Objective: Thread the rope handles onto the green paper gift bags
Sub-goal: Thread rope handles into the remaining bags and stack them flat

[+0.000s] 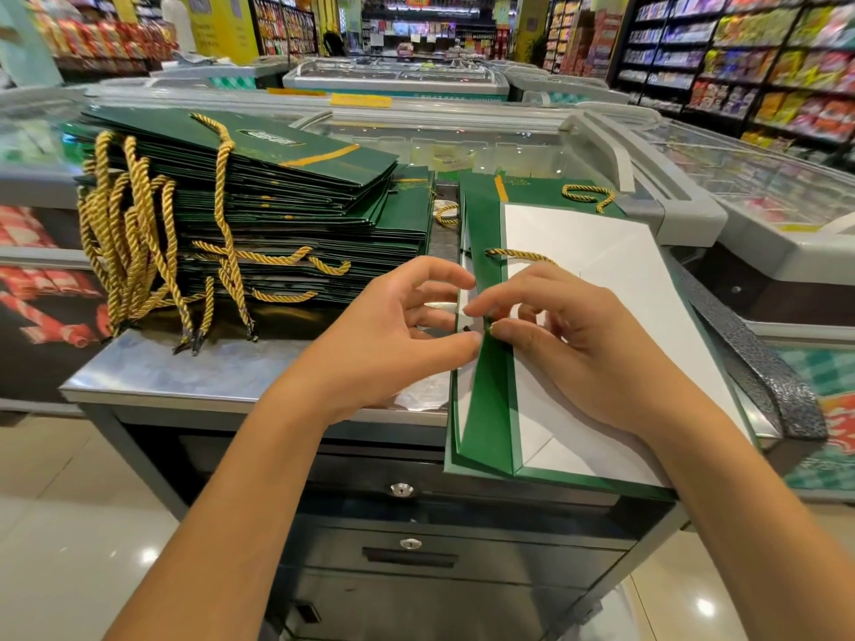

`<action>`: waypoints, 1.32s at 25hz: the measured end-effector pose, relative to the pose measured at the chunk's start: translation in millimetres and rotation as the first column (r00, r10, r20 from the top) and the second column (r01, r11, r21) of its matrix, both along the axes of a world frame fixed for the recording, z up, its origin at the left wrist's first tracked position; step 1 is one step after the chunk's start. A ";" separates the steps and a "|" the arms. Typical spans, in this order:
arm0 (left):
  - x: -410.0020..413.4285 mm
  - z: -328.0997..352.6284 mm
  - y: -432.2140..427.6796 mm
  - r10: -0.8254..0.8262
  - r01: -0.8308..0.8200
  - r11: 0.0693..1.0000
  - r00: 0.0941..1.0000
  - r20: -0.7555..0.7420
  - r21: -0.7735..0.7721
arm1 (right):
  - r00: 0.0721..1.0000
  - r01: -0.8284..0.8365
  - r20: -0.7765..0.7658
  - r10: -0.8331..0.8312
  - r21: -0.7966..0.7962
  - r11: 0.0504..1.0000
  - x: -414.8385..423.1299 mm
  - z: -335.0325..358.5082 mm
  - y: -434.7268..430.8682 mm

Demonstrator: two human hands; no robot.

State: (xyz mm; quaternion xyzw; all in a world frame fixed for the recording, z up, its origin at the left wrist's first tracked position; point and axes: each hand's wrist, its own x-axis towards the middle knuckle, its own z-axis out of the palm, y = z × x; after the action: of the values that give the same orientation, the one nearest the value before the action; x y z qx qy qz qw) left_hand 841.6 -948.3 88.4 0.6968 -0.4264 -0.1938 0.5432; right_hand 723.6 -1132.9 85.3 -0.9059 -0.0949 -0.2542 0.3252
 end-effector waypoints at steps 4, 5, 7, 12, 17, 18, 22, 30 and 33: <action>-6.6 -0.1 -0.9 -0.048 0.044 0.997 0.997 0.067 0.060 | 1.000 0.003 -0.008 -0.004 -0.022 1.000 0.4 0.6 1.9; -8.0 -0.4 -2.1 -0.047 0.042 0.998 0.994 0.103 0.054 | 1.000 0.005 -0.011 -0.005 -0.027 1.000 0.1 1.3 2.0; -7.5 -2.2 -3.1 -0.034 0.031 0.999 0.990 0.138 0.025 | 1.000 0.005 -0.007 -0.006 -0.030 1.000 0.0 2.2 3.6; -1.0 -9.4 -2.9 -0.001 0.004 0.999 0.994 0.106 -0.035 | 0.999 0.000 0.035 0.000 0.000 1.000 -2.8 1.4 4.4; 0.4 -10.6 -3.1 0.034 -0.032 0.999 0.996 0.088 -0.033 | 0.998 0.007 0.061 -0.011 0.064 0.998 -7.6 -0.4 11.0; 0.5 -9.8 -2.7 0.035 -0.032 0.999 0.996 0.076 -0.032 | 0.995 0.015 0.098 -0.026 0.107 0.994 -8.4 -0.4 11.6; -1.1 -4.6 -1.2 0.002 -0.002 1.000 1.000 0.006 -0.024 | 0.968 0.060 0.220 -0.120 0.260 0.964 -8.8 -0.3 8.5; 0.0 1.9 0.6 -0.048 0.037 0.998 0.981 -0.189 -0.060 | 0.965 0.102 0.189 -0.183 0.373 0.922 -0.6 3.9 7.4; 1.0 1.1 1.4 -0.055 0.041 0.996 0.980 -0.189 -0.079 | 0.985 0.114 0.140 -0.100 -0.096 0.989 1.5 -2.2 13.5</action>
State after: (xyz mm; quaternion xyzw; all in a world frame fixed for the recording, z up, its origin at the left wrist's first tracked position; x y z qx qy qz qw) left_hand 842.6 -946.9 89.5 0.6437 -0.3959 -0.2568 0.6025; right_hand 725.1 -1119.4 83.1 -0.9061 -0.0808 -0.3267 0.2564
